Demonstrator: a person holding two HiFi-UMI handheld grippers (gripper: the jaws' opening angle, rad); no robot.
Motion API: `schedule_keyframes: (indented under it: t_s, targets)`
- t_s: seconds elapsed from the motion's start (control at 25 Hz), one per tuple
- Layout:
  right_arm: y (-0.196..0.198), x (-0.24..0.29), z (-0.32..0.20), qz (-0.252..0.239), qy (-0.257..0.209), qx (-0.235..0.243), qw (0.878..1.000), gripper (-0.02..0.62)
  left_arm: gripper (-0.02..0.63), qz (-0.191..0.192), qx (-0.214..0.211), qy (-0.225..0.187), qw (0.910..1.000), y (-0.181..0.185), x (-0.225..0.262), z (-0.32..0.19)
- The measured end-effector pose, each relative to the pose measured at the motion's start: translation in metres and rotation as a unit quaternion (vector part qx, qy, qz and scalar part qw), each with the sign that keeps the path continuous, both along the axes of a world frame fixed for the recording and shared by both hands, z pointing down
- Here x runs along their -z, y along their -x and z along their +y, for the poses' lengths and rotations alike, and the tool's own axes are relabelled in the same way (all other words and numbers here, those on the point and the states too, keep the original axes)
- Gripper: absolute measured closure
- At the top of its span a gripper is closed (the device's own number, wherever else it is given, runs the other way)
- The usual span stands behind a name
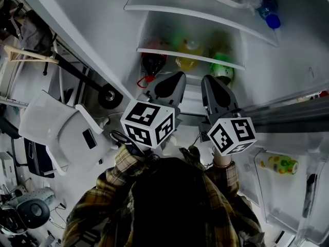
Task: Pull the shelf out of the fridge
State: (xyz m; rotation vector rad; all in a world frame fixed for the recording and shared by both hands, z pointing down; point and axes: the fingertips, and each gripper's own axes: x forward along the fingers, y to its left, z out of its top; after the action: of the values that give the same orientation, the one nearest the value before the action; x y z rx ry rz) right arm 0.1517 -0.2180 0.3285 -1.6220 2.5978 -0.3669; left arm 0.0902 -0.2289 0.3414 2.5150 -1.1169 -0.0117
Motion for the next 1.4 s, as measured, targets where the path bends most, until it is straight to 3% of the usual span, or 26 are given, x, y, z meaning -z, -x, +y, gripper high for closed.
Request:
schedule_keyframes:
  t_s: [0.2,0.32,0.68,0.92,1.16,1.4]
  targets:
    - [-0.003,-0.011,-0.009,-0.039,0.026,0.017,0.999,0.575,0.597,0.06,0.0,0.034,0.9977,-0.001,-0.005,-0.006]
    - [-0.004,-0.02,-0.014,-0.059,0.046,0.028,0.997,0.534,0.516,0.071,0.001,0.044,0.9966,-0.004,-0.01,-0.01]
    - [-0.015,-0.046,-0.036,-0.143,0.102,0.032,0.984,0.433,0.365,0.111,-0.013,0.093,0.9894,-0.014,-0.032,-0.029]
    - [-0.025,-0.068,-0.055,-0.174,0.129,0.011,0.976,0.423,0.351,0.134,0.007,0.149,0.9798,-0.013,-0.064,-0.052]
    - [-0.03,-0.085,-0.071,-0.19,0.147,-0.005,0.971,0.422,0.351,0.12,0.039,0.162,0.9788,-0.013,-0.081,-0.068]
    - [-0.032,-0.093,-0.085,-0.219,0.158,-0.014,0.963,0.423,0.351,0.144,0.068,0.187,0.9693,-0.011,-0.09,-0.086]
